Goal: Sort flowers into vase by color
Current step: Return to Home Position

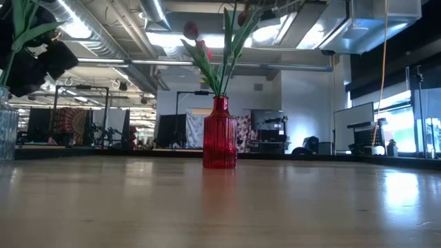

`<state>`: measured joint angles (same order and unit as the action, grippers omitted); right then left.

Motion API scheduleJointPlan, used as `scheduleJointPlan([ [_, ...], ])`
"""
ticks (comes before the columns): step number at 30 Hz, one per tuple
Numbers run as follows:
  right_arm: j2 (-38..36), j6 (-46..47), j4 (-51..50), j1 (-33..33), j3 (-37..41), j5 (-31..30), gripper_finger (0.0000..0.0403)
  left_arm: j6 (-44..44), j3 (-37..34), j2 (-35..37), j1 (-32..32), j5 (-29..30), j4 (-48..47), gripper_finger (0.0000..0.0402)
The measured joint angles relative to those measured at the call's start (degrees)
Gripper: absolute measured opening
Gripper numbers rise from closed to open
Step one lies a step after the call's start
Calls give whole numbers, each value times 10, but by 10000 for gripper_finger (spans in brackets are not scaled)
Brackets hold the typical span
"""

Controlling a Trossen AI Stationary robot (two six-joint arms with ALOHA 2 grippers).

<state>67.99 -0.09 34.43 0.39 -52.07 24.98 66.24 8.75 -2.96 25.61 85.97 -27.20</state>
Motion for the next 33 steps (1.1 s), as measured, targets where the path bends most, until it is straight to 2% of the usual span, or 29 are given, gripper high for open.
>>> scheduleJointPlan([
  [4,0,56,83,-40,58,1,12,-120,0,0,0,-12,-12,204],
  [8,0,59,117,-63,110,1,12,-261,0,0,0,-26,-13,204],
  [11,0,61,153,-69,139,2,12,-324,0,0,0,-28,-12,204],
  [20,0,58,205,-68,213,-43,12,-338,0,0,0,-26,-11,204],
  [24,1,62,294,-68,253,-45,12,-396,0,0,0,-25,-15,204],
  [29,0,74,402,-68,322,-62,12,-399,0,0,0,-25,-22,204],
  [33,-4,103,451,-68,384,-74,12,-398,0,0,0,-26,-21,204],
])
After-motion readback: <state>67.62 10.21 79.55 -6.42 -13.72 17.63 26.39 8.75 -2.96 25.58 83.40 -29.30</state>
